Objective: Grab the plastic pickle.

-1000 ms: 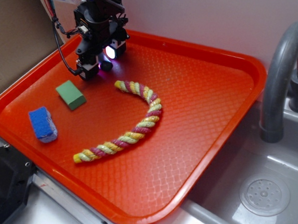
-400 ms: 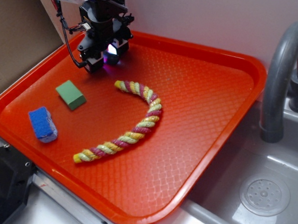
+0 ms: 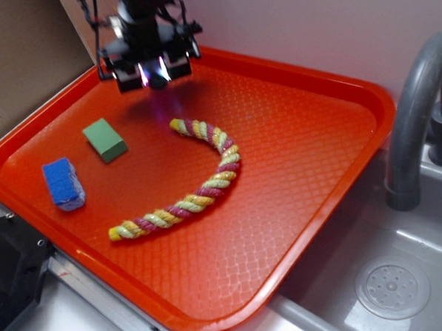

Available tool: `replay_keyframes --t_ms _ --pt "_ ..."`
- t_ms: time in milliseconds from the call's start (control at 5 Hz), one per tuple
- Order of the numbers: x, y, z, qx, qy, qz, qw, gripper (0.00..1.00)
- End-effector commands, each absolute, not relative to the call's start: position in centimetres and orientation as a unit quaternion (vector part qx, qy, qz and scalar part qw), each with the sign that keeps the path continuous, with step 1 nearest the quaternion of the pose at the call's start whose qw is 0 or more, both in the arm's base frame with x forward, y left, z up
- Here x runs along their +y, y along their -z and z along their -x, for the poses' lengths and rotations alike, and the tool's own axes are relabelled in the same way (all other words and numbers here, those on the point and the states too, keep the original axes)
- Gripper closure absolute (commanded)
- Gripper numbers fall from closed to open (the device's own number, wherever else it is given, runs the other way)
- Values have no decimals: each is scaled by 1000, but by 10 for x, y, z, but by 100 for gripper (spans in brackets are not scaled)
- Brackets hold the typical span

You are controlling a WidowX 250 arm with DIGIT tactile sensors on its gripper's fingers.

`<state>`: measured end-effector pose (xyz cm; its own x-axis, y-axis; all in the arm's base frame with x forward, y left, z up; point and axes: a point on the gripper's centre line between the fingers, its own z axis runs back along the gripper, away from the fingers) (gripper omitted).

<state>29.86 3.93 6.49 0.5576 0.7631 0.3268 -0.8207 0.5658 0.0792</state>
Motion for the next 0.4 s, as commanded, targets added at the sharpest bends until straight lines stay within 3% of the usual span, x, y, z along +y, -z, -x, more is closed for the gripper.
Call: replay_keyframes --t_ms 0,200 --pt "20 -177 -259 -88 -242 63 964 100" --pt "15 -207 -245 -71 -121 76 987 100"
